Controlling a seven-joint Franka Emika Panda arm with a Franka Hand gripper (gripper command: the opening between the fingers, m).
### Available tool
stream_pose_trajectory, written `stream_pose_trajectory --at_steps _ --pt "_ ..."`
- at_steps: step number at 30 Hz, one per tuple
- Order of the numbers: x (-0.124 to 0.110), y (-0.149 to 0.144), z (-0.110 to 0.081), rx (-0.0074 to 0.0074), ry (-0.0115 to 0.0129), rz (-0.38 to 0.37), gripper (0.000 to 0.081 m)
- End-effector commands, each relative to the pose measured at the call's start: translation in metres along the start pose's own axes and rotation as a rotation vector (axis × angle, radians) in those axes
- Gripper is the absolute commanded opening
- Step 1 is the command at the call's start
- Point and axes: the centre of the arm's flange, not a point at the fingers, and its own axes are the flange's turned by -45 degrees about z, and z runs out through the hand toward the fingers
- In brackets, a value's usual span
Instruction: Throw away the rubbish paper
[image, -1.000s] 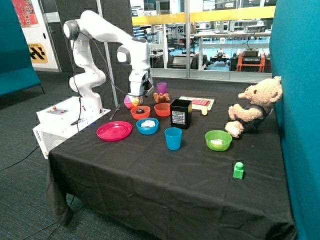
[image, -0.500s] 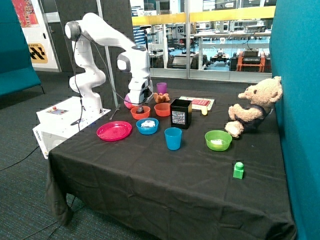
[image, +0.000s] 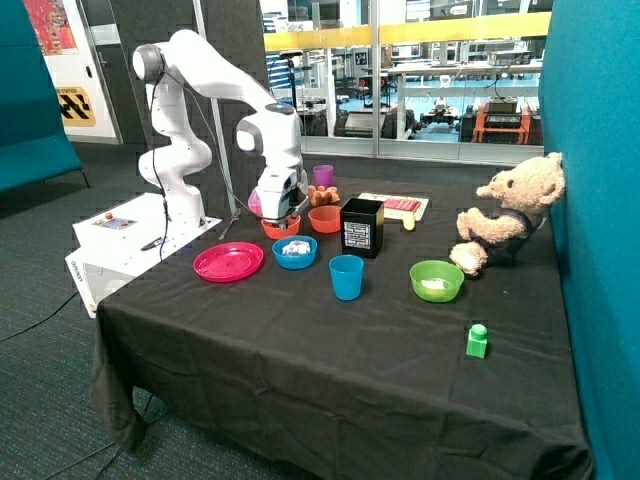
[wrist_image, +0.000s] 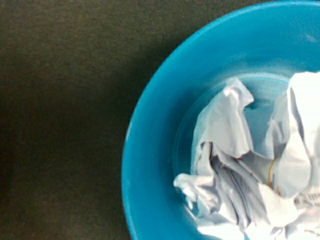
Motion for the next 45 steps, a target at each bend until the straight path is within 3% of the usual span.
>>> stream_pose_trajectory --at_steps 1,10,19,29,45 --pt "-0.001 0.006 0.018 -0.0015 -0.0005 0.027 0.0522" --pt "-0.001 0.009 0.026 -0.0015 -0.0005 0.031 0.0628" --pt "0.005 0.011 0.032 -0.0015 -0.0005 0.026 0.0668" --pt "0.009 0.01 0.045 -0.0015 -0.0005 0.023 0.0651" --pt "0.021 0.005 0.049 -0.0015 -0.0005 0.013 0.0638"
